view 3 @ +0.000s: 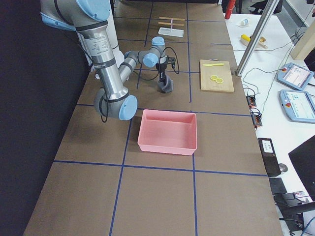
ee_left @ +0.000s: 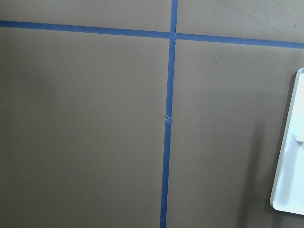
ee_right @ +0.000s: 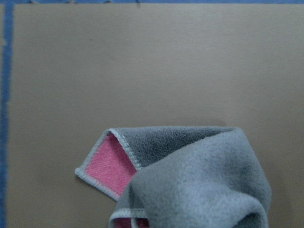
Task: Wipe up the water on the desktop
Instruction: 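Wipe the grey cloth back toward the table center with the right gripper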
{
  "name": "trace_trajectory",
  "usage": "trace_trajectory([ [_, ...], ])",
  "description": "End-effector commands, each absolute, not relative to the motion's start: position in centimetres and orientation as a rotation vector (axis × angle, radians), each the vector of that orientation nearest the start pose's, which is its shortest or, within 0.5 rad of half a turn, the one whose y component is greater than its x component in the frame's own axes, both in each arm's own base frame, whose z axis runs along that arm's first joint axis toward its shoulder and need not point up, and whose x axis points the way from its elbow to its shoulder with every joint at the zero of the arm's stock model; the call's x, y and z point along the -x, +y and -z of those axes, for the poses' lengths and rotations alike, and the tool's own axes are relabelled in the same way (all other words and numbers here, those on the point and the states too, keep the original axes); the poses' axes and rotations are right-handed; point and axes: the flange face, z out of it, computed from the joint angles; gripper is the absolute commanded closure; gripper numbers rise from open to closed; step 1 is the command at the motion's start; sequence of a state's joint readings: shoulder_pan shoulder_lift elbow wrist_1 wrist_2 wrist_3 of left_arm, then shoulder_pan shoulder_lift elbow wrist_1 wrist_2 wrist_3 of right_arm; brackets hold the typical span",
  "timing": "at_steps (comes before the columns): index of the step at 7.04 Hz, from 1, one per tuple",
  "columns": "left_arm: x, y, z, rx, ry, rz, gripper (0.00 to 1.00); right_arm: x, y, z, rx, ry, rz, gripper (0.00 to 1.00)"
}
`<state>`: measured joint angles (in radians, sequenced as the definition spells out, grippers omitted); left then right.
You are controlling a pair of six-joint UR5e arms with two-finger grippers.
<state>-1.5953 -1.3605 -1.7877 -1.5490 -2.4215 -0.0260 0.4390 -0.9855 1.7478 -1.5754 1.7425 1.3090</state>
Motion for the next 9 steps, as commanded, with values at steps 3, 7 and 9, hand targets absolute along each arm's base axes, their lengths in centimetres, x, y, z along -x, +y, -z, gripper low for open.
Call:
trace_trajectory([
  [3, 7.2, -39.9, -64.9, 0.022, 0.793, 0.056, 0.0, 61.0, -38.1, -12.5, -0.06, -0.844, -0.178, 1.0],
  [7, 7.2, -39.7, -65.6, 0.026, 0.799, 0.049, 0.0, 47.2, -42.5, -18.2, -0.062, -0.756, -0.101, 1.0],
  [9, 7.2, -39.8, -65.3, 0.022, 0.801, 0.047, 0.0, 37.4, -47.1, -19.1, -0.074, -0.72, -0.062, 1.0],
])
